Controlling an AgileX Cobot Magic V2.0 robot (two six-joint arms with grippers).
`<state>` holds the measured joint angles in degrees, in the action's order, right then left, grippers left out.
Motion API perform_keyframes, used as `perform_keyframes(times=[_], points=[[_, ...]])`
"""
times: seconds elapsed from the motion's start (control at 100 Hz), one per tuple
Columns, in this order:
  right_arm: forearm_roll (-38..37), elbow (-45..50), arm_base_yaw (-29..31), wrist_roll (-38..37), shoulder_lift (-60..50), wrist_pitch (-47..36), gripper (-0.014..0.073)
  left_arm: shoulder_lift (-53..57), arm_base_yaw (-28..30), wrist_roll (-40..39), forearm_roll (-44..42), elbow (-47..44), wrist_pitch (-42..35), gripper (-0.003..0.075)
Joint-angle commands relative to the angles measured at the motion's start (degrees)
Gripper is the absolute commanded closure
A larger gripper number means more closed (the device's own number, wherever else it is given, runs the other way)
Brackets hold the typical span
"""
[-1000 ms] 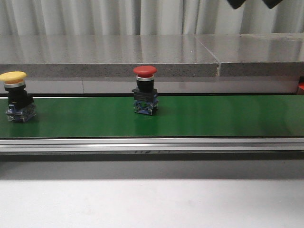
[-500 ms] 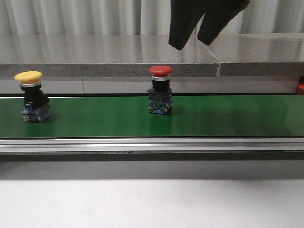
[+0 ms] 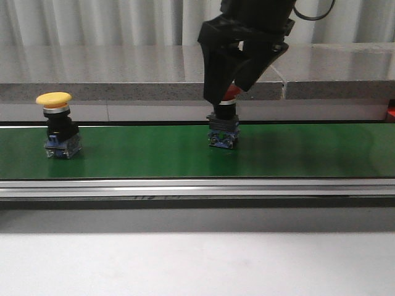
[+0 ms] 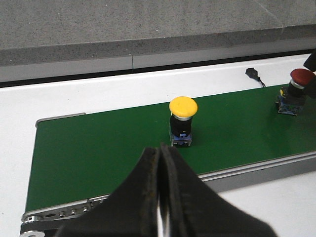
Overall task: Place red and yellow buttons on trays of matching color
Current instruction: 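Lower the right gripper onto the red button on the belt, grasp, lift, then carry the red button into the red tray and open the right gripper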
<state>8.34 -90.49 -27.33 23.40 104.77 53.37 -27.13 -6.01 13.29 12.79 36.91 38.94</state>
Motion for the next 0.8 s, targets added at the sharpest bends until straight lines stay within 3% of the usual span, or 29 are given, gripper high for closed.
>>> perform_keyframes(times=[0.0,0.08,0.23,0.3,0.54,0.79], points=[[-0.64,-1.99,0.51,0.77,-1.74,-3.11,0.0059,-0.3,-0.51,0.11,1.32,1.54,-3.77,0.0741],[-0.78,-1.99,0.97,0.77,-0.92,-3.21,0.0128,-0.3,-0.51,0.11,1.32,1.54,-3.77,0.0741],[-0.83,-1.99,1.72,0.77,-0.32,-3.44,0.0372,-0.3,-0.51,0.11,1.32,1.54,-3.77,0.0741],[-0.78,-1.99,1.87,0.77,-0.96,-4.52,0.044,-0.3,-0.51,0.11,1.32,1.54,-3.77,0.0741],[-0.78,-1.99,4.5,-8.87,-5.29,-6.3,0.0464,-0.3,-0.51,0.11,1.32,1.54,-3.77,0.0741],[-2.18,-1.88,13.34,-17.84,-9.72,-5.01,0.0464,-0.3,-0.51,0.11,1.32,1.54,-3.77,0.0741]])
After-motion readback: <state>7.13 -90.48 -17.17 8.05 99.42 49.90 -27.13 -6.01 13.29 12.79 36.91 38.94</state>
